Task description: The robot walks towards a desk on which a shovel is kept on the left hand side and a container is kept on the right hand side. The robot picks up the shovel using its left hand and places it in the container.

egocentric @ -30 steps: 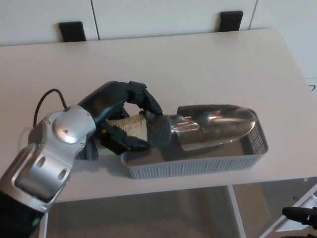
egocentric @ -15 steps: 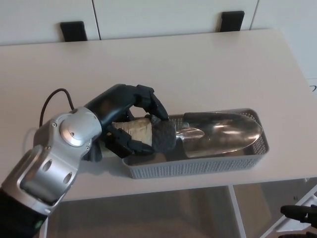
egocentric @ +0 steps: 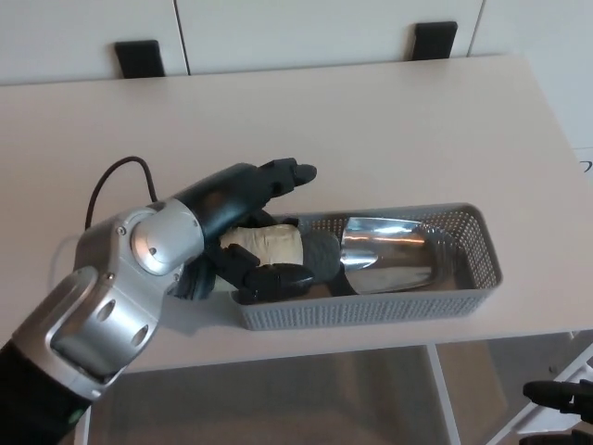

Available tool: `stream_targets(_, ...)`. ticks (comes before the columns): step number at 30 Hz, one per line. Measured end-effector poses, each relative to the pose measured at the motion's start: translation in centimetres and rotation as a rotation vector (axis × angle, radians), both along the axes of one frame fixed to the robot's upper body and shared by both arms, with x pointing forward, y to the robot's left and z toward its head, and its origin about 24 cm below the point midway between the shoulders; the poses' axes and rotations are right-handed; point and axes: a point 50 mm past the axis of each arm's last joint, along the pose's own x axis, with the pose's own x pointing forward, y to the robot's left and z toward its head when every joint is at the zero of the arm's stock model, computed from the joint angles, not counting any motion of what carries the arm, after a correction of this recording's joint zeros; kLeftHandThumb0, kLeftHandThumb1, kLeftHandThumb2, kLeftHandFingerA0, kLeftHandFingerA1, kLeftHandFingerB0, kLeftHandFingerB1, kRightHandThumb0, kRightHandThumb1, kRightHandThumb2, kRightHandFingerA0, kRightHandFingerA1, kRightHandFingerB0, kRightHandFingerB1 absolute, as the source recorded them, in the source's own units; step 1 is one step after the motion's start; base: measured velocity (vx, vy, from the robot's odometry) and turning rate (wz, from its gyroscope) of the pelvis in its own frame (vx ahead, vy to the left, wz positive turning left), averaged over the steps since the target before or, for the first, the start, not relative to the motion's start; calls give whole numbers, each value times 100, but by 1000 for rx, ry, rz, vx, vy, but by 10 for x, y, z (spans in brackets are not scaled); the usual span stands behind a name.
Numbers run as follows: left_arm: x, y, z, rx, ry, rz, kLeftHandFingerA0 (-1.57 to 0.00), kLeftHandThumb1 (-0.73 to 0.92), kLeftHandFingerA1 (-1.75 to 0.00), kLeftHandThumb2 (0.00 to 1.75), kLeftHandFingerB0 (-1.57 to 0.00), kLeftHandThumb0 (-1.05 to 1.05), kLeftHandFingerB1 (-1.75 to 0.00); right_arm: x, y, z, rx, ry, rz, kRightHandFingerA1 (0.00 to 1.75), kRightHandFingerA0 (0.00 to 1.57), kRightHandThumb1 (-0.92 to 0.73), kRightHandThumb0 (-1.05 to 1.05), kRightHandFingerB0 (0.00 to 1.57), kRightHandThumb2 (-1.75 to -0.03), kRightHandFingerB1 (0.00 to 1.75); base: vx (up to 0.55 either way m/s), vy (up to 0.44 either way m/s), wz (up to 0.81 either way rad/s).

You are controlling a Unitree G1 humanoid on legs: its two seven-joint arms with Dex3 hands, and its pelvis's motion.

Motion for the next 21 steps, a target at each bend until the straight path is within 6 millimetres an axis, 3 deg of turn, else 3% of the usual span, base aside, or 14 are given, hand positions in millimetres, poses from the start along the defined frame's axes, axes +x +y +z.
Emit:
stream_targets(10, -1, 0, 5, -6, -11, -22, 0, 52, -16, 94, 0, -82, -11, 2, 0, 2, -2, -4, 6, 47, 86, -43, -47, 74, -54, 46, 0, 0, 0)
stream_targets(11, -1, 0, 9, -12, -22, -27, 0, 68, -22, 63, 0, -88, -18, 2, 0, 2, -3, -4, 7, 47, 86, -42, -46, 74, -53, 46, 0, 0, 0)
stream_targets(12, -1, 0, 14, -23, -38, -32, 0, 70, -24, 61, 0, -88, -15, 3, 0, 2, -4, -4, 8, 47, 89, -42, -47, 75, -54, 47, 0, 0, 0)
stream_targets(13, 0, 0, 23, -40, -67, -33, 0, 53, -16, 96, 0, -82, -12, 3, 0, 2, -4, -5, 8, 47, 88, -42, -46, 75, -54, 46, 0, 0, 0)
stream_targets(15, 3, 1, 51, -85, -168, -31, 0, 56, -15, 98, 0, -86, -9, 3, 0, 2, -3, -5, 12, 47, 88, -42, -46, 75, -54, 46, 0, 0, 0)
stream_targets(16, 4, 1, 62, -100, -207, -33, 0, 58, -14, 80, 0, -93, -8, 3, 1, 2, -2, -4, 13, 47, 87, -42, -46, 73, -54, 46, 0, 0, 0)
stream_targets(17, 4, 2, 82, -126, -280, -37, 0, 56, -13, 99, 0, -86, -11, 3, 1, 1, -2, -3, 16, 47, 87, -42, -46, 73, -54, 46, 0, 0, 0)
stream_targets(18, 4, 2, 90, -134, -309, -40, 0, 57, -13, 99, 0, -87, -11, 3, 1, 1, -2, -3, 17, 47, 85, -42, -46, 73, -54, 46, 0, 0, 0)
stream_targets(21, -4, 6, 142, -193, -506, -51, 0, 61, -7, 99, 0, -91, -7, 3, 2, 1, -1, 0, 22, 47, 85, -43, -44, 74, -54, 46, 0, 0, 0)
